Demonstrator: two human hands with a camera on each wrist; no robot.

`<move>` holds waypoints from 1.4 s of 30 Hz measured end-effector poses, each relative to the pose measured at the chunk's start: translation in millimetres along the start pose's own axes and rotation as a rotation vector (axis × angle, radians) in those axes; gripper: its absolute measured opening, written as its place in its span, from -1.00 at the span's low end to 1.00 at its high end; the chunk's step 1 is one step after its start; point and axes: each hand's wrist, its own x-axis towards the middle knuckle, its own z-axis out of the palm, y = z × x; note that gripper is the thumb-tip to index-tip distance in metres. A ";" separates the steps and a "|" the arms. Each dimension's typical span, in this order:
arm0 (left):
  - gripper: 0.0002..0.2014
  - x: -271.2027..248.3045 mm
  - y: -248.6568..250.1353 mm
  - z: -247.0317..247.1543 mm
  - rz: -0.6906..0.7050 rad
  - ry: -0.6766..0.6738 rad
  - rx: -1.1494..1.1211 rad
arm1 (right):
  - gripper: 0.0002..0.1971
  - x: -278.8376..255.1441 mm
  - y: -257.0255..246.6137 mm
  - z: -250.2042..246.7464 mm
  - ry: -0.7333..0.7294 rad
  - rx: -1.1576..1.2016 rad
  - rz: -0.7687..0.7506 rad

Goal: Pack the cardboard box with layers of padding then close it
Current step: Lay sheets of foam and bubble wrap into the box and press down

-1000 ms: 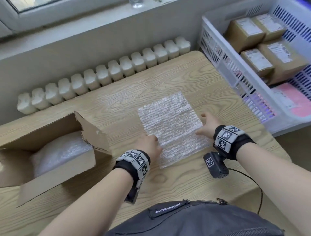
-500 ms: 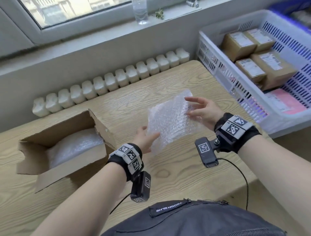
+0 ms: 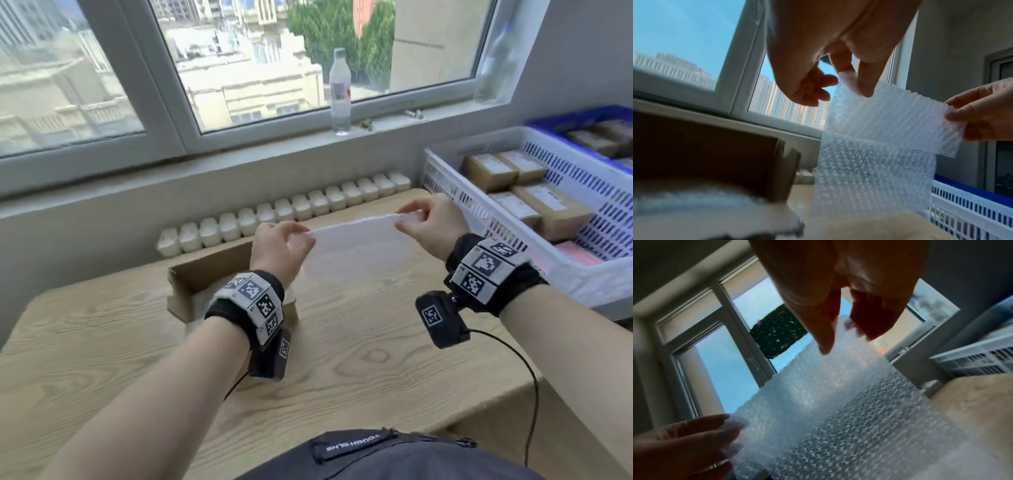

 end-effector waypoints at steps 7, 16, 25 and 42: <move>-0.44 -10.1 -12.2 -69.2 -0.128 -0.056 -0.511 | -0.86 -5.8 -56.8 2.7 -0.091 0.534 0.007; -0.96 -25.8 -39.2 -110.4 -0.239 -0.136 -0.893 | -0.89 -16.1 -100.1 16.9 -0.395 0.898 0.061; -0.93 -23.9 -66.8 -144.7 -0.233 0.027 -1.099 | -0.84 -7.5 -117.9 59.6 -0.620 0.690 0.042; -0.79 -1.8 -109.1 -152.5 -0.576 -0.069 -0.871 | -0.81 12.8 -135.8 116.4 -0.533 1.000 0.291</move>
